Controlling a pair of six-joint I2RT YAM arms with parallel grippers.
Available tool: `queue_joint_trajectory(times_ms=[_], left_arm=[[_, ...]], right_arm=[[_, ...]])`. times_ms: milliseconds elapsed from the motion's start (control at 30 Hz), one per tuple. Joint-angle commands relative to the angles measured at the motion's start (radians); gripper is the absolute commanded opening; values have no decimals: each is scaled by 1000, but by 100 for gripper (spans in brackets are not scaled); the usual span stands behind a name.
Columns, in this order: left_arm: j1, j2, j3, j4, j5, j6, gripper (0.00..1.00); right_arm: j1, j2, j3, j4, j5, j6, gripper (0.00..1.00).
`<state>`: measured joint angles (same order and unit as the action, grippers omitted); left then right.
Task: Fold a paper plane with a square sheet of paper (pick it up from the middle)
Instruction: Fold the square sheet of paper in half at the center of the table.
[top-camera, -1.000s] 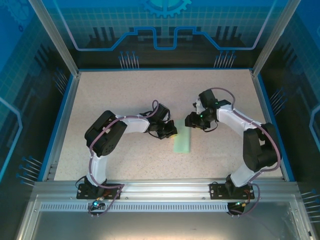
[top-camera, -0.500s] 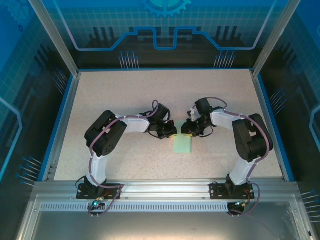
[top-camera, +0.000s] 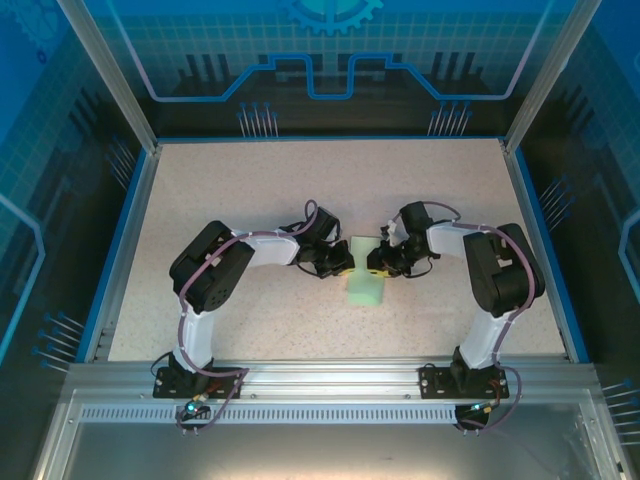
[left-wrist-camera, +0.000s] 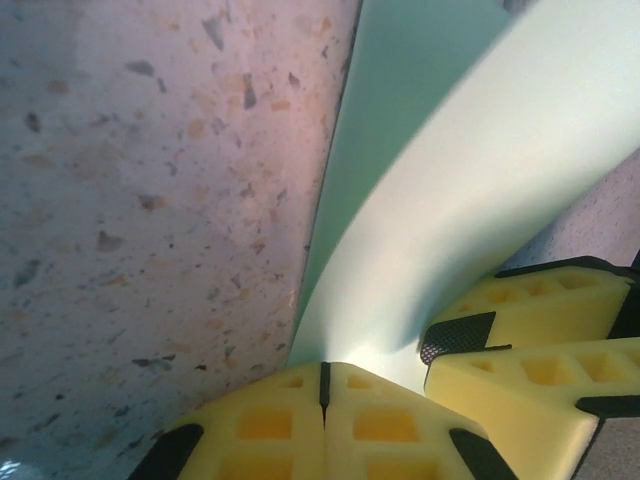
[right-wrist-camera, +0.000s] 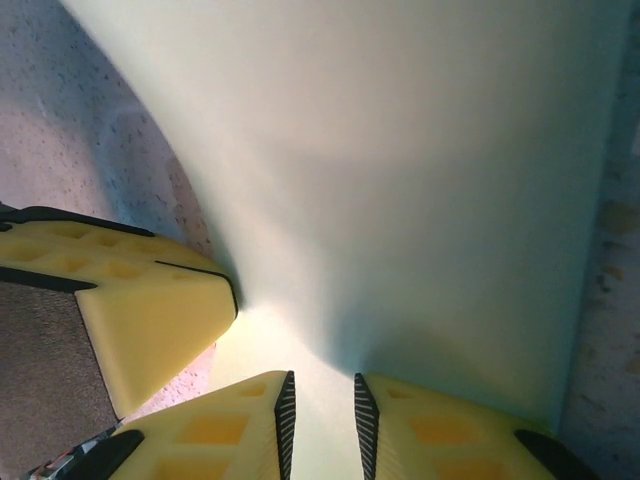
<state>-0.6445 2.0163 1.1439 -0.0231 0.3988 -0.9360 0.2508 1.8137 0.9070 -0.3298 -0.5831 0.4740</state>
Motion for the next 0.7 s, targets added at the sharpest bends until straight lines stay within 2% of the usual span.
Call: queue_joint_trajectory(times_ms=[0, 300, 500, 667], left_arm=[[-7, 48, 2, -83, -8, 26, 2], [-8, 49, 4, -87, -4, 31, 2], [-10, 50, 6, -89, -3, 32, 1], [-9, 50, 8, -90, -3, 34, 1]], right_arm=[[-15, 47, -52, 11, 21, -19, 28], [-7, -137, -60, -49, -51, -40, 31], [5, -114, -116, 1, -71, -21, 31], [10, -66, -142, 10, -8, -24, 31]])
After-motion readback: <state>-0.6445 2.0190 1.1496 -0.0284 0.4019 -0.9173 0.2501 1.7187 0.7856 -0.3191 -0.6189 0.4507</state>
